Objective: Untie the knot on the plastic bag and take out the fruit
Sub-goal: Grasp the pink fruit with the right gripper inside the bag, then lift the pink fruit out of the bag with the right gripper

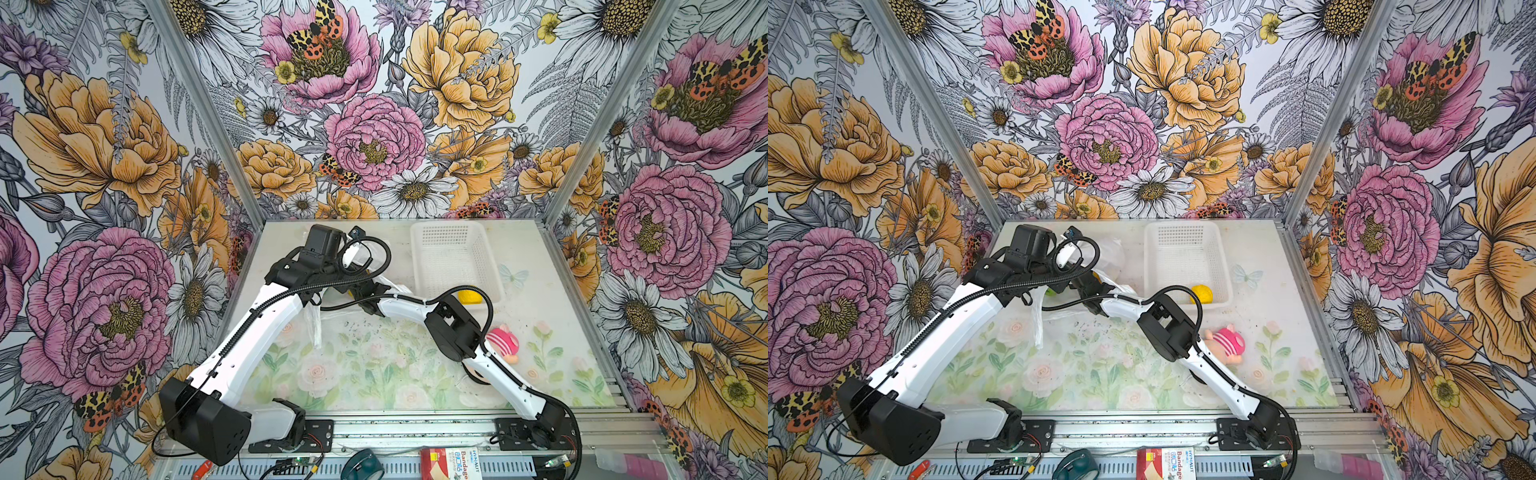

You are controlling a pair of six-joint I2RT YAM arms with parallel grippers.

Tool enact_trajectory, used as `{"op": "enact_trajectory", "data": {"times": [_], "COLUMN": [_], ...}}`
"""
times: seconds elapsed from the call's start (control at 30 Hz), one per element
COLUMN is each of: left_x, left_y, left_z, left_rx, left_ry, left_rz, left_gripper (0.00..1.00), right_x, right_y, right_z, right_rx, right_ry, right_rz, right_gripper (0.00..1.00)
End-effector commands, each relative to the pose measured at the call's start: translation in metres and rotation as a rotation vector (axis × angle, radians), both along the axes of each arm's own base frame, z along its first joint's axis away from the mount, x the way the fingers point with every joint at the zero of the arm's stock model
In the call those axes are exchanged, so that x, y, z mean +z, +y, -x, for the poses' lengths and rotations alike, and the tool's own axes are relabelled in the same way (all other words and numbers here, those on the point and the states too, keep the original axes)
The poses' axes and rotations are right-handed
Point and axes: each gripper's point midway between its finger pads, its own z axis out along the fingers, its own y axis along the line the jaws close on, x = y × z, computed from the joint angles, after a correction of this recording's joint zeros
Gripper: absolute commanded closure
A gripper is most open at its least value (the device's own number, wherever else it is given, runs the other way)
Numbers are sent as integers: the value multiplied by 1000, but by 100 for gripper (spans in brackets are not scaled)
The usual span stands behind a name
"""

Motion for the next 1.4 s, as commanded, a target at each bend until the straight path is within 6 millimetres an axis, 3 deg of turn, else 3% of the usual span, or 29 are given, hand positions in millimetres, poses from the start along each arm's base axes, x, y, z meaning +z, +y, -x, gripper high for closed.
{"op": "enact_trajectory", "data": {"times": [0.0,0.17,0.33,0.6,0.67,0.83,0.97,1.17,1.37], "left_x": [21,20,19,18,17,17,18,18,18], "left_y": [-4,-4,-3,-2,-1,-2,-3,-3,-1], "left_z": [4,3,2,2,2,2,2,2,2], "left_rx": [-28,-21,-18,-14,-12,-16,-19,-19,-15], "left_ry": [-48,-43,-42,-42,-42,-41,-42,-39,-39], "left_rz": [63,65,62,56,52,55,60,62,64], "left_gripper": [100,100,100,100,100,100,100,100,100], "right_x": [-57,-57,-28,8,4,-33,-51,-19,18], "right_y": [-13,-10,-9,-13,-15,-17,-17,-15,-18], "right_z": [-4,-6,-8,19,17,2,-12,-15,25], "right_rx": [-29,-21,-35,33,30,0,-36,-49,33], "right_ry": [33,34,-4,39,35,19,24,27,18], "right_rz": [115,107,42,-64,-62,7,42,-41,-149], "right_gripper": [100,100,100,100,100,100,100,100,100]}}
